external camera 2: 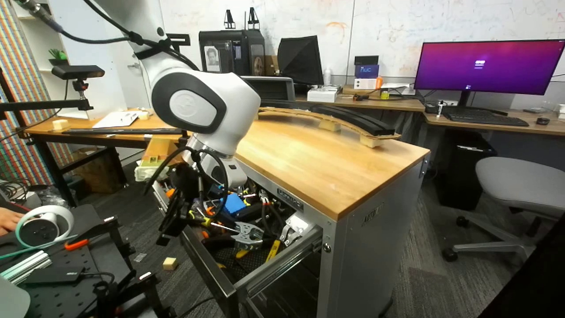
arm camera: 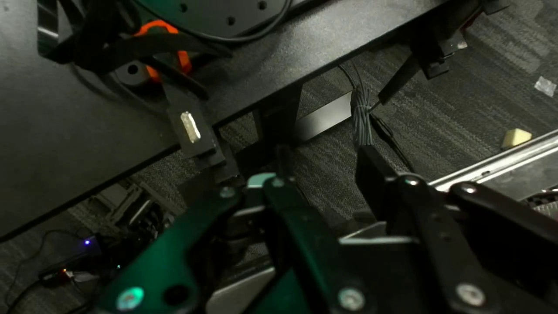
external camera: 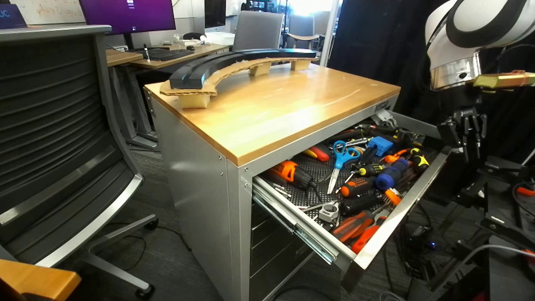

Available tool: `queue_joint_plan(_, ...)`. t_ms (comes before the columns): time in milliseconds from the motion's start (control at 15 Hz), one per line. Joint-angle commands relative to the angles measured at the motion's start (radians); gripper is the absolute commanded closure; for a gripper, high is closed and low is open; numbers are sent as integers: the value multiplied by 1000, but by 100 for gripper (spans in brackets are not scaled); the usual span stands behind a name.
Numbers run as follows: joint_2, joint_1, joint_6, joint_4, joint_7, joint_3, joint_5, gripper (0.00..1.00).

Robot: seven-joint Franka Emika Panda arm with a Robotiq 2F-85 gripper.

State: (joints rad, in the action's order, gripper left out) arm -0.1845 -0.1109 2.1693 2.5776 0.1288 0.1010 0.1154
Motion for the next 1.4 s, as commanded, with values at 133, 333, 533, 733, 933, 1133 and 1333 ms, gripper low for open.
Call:
queue_joint_plan(133,-57,49,122,-29,139,-1,-56,95)
queue_joint_plan(333,-66,116,160,-71,270,-6,-187,93)
queue_joint_plan(533,-81,185,151,-130,396,-10,-335,92)
queue_joint_plan(733,-125,250,147,-215,494,-11,-483,91)
queue_joint_plan(933,-144,307,160,-264,566,-17,-621,92)
queue_joint_plan(1133,-183,335,192,-304,585,-20,-731,90)
queue_joint_plan(1333,-225,344,205,-339,583,-24,-804,92)
